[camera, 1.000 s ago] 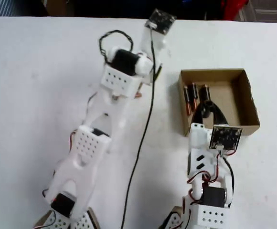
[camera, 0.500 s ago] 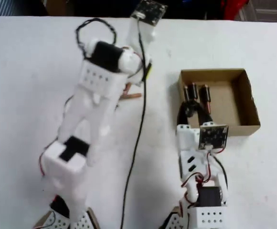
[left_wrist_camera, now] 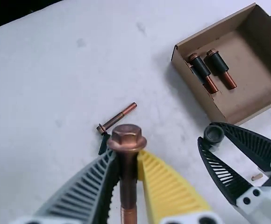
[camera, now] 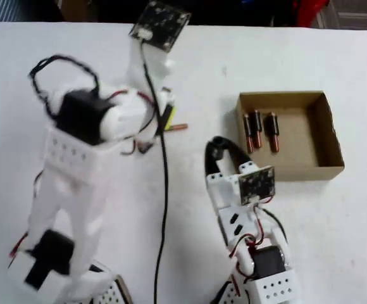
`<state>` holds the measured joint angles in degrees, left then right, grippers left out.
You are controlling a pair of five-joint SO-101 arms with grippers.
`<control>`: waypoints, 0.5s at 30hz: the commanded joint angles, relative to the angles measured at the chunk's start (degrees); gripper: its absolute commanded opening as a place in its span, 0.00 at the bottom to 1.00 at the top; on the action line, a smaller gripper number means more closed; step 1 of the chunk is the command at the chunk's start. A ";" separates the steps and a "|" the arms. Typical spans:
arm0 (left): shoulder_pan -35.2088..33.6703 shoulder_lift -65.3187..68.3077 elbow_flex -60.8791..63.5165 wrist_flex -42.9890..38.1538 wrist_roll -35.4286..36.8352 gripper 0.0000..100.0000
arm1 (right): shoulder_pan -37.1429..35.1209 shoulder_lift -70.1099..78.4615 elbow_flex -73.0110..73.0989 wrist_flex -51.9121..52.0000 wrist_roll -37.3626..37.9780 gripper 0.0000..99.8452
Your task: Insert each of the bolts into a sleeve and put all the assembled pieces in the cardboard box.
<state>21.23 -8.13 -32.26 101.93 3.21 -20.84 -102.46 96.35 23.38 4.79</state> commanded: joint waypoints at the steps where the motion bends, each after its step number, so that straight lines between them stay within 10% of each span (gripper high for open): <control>1: -0.48 -9.10 5.45 -1.05 -0.18 0.02 | -4.62 -0.57 0.44 -1.71 0.00 0.02; 15: -0.13 -39.34 39.21 -16.70 -0.09 0.02 | -16.13 -0.57 0.44 -6.81 -0.35 0.02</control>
<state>21.23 -41.19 2.55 90.33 3.21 -35.25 -102.46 96.35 18.37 4.70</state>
